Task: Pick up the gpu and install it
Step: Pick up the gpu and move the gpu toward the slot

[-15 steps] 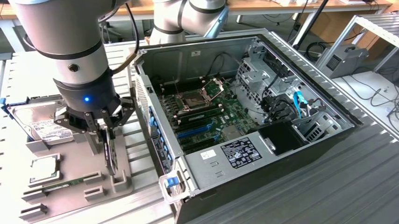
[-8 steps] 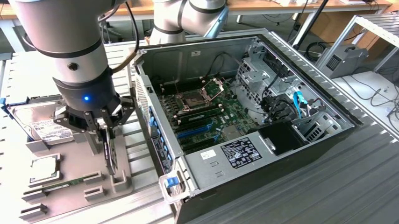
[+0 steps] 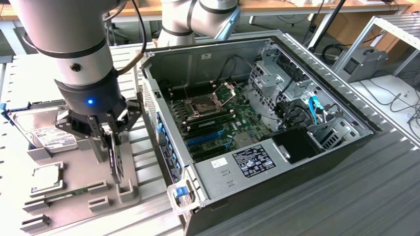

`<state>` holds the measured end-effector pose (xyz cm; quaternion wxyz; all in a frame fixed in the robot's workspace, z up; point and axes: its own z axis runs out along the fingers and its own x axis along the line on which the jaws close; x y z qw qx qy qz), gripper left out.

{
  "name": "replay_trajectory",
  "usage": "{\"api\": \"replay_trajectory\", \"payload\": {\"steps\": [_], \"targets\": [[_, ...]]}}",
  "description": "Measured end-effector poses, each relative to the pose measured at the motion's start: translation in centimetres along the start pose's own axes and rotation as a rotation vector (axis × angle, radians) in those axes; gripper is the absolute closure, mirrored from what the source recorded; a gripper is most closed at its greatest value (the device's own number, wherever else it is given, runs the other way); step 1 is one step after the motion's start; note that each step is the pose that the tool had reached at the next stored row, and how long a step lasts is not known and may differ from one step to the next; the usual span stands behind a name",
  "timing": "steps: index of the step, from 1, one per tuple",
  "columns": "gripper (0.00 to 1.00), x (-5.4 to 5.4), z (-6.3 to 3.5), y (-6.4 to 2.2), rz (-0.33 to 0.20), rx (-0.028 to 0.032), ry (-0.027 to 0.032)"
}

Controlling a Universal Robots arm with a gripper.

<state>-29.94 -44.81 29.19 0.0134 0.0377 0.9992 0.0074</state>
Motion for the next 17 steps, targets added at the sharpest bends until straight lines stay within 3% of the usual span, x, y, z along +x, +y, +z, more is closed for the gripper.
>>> {"api": "replay_trajectory", "payload": {"steps": [9, 17], "targets": [[0.74, -0.1, -2.09, 0.03, 0.000, 0.0000, 0.0000], [0.74, -0.1, -2.45, 0.04, 0.000, 0.0000, 0.0000]]}}
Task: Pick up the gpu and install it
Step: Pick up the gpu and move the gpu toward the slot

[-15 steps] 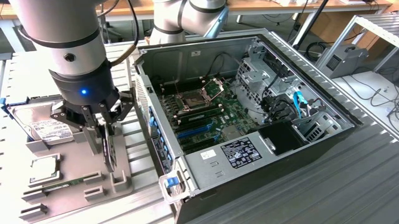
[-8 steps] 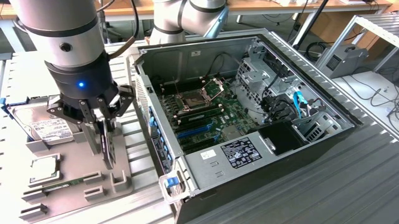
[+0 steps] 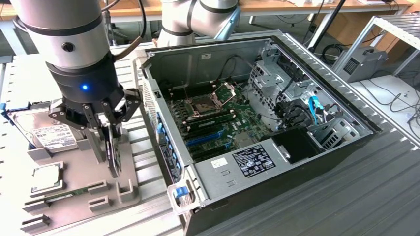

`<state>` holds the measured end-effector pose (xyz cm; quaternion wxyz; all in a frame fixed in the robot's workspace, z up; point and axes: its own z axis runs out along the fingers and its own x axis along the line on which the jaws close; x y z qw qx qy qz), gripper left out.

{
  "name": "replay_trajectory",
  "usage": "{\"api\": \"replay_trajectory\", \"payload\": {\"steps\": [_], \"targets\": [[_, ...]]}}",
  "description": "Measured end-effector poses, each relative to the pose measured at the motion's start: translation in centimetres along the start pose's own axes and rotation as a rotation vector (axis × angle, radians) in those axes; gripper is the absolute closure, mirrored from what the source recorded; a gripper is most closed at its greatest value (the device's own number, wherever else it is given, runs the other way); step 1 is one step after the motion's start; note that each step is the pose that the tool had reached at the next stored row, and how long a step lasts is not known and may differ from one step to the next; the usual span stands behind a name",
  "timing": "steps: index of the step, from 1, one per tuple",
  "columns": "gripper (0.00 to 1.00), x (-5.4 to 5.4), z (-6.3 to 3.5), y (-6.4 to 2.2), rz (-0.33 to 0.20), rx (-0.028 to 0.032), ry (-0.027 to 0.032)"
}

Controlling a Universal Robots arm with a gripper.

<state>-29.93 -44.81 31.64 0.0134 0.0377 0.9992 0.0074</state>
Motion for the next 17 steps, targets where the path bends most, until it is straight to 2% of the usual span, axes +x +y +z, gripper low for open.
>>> {"api": "replay_trajectory", "payload": {"steps": [17], "targets": [[0.74, -0.01, -0.37, 0.00, 0.000, 0.0001, 0.0001]]}}
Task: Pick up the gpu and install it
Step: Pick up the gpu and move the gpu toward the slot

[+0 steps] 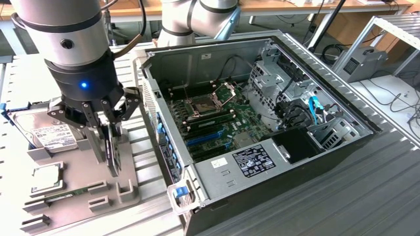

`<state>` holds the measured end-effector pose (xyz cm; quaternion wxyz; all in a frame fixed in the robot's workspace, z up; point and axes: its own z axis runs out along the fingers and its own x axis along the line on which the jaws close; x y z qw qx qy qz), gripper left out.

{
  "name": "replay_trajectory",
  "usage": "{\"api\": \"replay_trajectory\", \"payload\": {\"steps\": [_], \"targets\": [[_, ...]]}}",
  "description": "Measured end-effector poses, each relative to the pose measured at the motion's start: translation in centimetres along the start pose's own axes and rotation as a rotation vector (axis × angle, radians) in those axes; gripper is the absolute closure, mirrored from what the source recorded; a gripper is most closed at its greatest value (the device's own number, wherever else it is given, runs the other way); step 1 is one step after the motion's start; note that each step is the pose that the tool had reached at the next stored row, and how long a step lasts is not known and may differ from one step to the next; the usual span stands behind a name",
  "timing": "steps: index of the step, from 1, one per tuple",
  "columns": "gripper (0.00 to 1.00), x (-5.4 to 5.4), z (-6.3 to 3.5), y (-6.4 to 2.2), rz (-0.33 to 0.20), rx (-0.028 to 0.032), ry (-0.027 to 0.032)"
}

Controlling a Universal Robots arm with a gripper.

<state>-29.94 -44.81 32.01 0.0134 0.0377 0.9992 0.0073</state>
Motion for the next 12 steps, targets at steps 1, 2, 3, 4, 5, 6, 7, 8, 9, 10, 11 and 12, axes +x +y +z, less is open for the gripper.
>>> {"api": "replay_trajectory", "payload": {"steps": [1, 2, 3, 4, 5, 6, 7, 8, 9, 10, 11, 12], "targets": [[0.74, 0.00, -0.03, 0.00, 0.000, -0.0001, 0.0000], [0.74, 0.00, -0.07, 0.00, 0.000, -0.0001, -0.0001], [0.74, 0.00, -0.11, 0.00, 0.000, -0.0001, -0.0001], [0.74, 0.00, -0.13, 0.00, 0.000, -0.0001, -0.0001], [0.74, -0.01, -0.15, 0.00, 0.000, -0.0001, -0.0001], [0.74, 0.00, -0.18, 0.00, 0.000, 0.0000, -0.0001], [0.74, -0.01, -0.20, 0.00, 0.000, 0.0000, 0.0000], [0.74, -0.01, -0.22, 0.00, 0.000, -0.0001, -0.0001], [0.74, -0.01, -0.24, 0.00, 0.000, 0.0000, 0.0000], [0.74, -0.01, -0.26, 0.00, 0.000, 0.0000, 0.0000], [0.74, -0.01, -0.29, 0.00, 0.000, -0.0001, -0.0001], [0.74, -0.01, -0.31, 0.01, 0.000, 0.0000, -0.0001]]}}
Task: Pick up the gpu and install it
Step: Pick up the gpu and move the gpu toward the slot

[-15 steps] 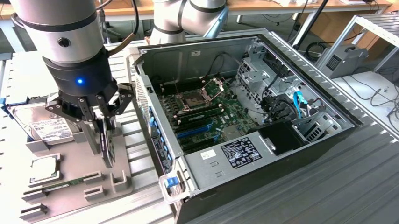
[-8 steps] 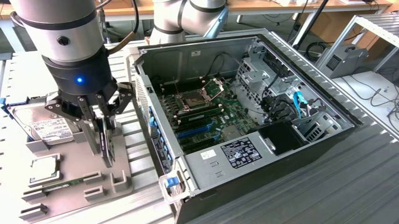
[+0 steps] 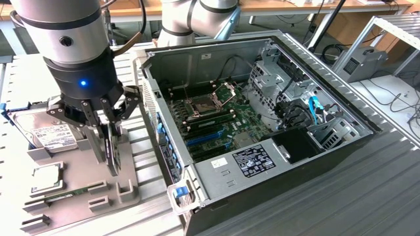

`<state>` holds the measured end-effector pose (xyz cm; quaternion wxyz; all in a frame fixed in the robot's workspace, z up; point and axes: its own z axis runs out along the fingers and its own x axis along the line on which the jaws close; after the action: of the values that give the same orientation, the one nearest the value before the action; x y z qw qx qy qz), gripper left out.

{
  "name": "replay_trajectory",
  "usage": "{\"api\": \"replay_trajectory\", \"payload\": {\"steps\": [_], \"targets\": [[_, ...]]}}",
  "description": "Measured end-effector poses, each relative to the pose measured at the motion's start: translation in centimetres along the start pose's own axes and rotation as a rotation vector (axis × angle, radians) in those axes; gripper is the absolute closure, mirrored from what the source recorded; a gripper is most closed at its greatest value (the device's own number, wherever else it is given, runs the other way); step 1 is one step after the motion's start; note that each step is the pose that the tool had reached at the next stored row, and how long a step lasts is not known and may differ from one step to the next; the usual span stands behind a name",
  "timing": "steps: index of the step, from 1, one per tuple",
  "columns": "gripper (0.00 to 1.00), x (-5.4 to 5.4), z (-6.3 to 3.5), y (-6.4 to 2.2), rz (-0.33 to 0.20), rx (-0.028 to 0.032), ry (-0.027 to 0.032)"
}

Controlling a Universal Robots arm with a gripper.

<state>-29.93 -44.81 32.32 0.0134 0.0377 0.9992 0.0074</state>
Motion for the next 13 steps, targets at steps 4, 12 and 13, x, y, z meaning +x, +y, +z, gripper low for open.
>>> {"api": "replay_trajectory", "payload": {"steps": [4, 12, 13], "targets": [[0.74, 0.00, -0.14, 0.00, 0.000, 0.0000, 0.0000], [0.74, -0.01, -0.36, 0.01, 0.000, 0.0000, 0.0001], [0.74, -0.01, -0.38, 0.01, 0.000, 0.0000, 0.0000]]}}
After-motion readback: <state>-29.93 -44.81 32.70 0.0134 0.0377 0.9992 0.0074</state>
